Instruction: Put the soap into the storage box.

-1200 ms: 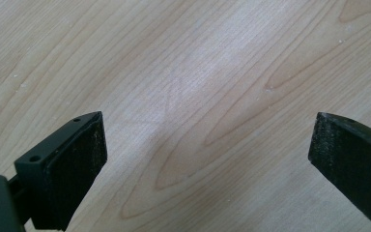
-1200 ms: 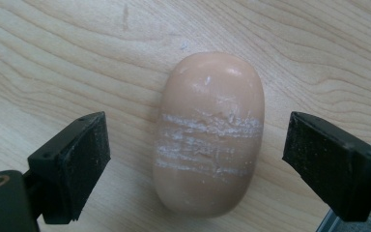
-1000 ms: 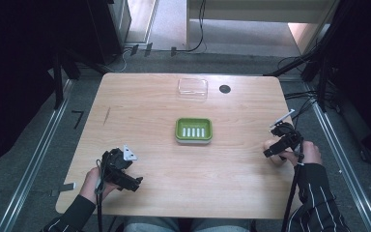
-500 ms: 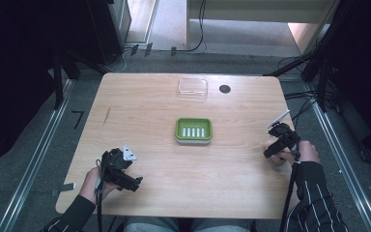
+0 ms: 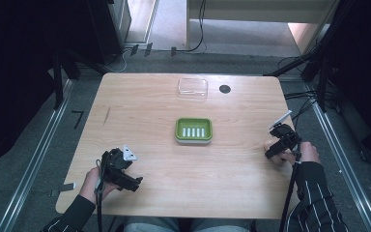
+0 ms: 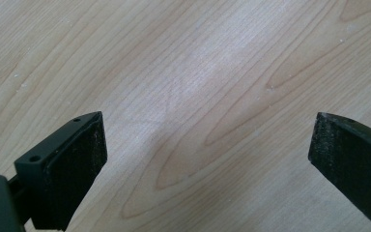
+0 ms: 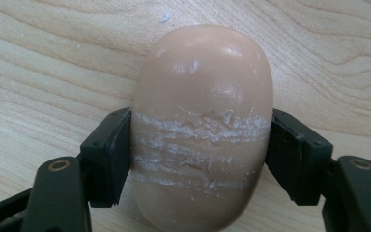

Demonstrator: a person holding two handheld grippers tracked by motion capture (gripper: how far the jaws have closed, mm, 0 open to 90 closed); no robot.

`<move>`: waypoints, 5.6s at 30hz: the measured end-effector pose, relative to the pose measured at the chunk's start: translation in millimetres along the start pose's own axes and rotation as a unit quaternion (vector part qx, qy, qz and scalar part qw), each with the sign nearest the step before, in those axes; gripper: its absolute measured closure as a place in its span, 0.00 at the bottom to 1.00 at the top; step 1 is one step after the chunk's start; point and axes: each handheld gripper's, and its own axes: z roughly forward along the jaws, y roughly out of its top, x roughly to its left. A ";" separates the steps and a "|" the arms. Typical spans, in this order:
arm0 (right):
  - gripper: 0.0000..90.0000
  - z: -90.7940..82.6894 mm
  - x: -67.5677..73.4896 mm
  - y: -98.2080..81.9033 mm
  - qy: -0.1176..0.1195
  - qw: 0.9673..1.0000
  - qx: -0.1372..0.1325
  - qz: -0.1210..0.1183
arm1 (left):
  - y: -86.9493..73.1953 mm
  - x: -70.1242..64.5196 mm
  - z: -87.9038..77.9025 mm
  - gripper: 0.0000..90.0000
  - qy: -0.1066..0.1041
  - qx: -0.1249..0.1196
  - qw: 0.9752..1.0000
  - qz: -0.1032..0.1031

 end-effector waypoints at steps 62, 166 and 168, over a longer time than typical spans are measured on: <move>0.37 -26.8 32.6 16.3 -0.006 0.997 -0.034 -0.070 | -0.8 -0.3 -0.1 0.01 0.000 0.002 1.000 0.001; 0.37 -62.8 140.4 108.2 0.018 0.959 -0.100 -0.264 | -16.8 2.7 -3.1 0.01 0.002 0.010 1.000 -0.013; 0.37 -63.5 142.4 109.7 0.019 0.960 -0.098 -0.263 | -18.8 3.3 -4.1 0.01 0.002 0.010 1.000 -0.015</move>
